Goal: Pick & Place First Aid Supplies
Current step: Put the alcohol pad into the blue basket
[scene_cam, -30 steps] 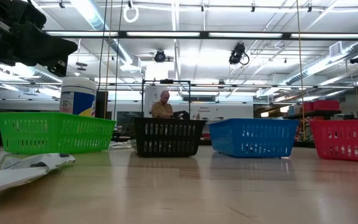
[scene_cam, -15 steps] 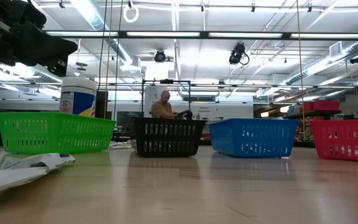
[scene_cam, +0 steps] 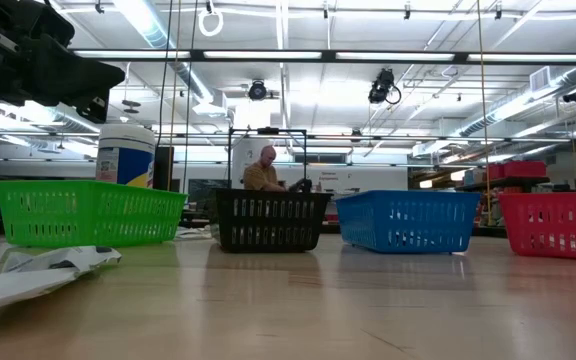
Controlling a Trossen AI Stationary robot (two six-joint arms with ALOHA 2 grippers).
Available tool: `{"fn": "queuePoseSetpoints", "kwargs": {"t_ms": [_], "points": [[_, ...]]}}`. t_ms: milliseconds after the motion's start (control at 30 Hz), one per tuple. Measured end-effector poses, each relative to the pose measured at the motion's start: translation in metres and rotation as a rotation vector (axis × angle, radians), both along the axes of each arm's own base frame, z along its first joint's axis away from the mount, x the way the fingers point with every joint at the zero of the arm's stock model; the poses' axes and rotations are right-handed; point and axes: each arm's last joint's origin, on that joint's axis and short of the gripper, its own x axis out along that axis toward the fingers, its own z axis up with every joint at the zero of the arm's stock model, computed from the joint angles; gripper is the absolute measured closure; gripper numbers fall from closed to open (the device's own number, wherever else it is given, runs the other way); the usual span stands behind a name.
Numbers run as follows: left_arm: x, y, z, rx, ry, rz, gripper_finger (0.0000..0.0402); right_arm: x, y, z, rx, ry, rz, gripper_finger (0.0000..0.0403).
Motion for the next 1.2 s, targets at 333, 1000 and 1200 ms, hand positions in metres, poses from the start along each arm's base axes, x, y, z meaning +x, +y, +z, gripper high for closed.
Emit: {"fn": "queuePoseSetpoints", "kwargs": {"t_ms": [333,1000,1200], "points": [[0.0,0.0,0.0,0.0,0.0,0.0,0.0369,0.0,0.0,0.0,0.0,0.0,0.0,0.0198],[0.0,0.0,0.0,0.0,0.0,0.0,0.0369,0.005,-0.004,0.015,0.045,-0.05,0.051,0.0227],[0.0,0.0,0.0,0.0,0.0,0.0,0.0369,0.022,-0.01,0.035,0.076,-0.108,0.081,0.0225]]}}
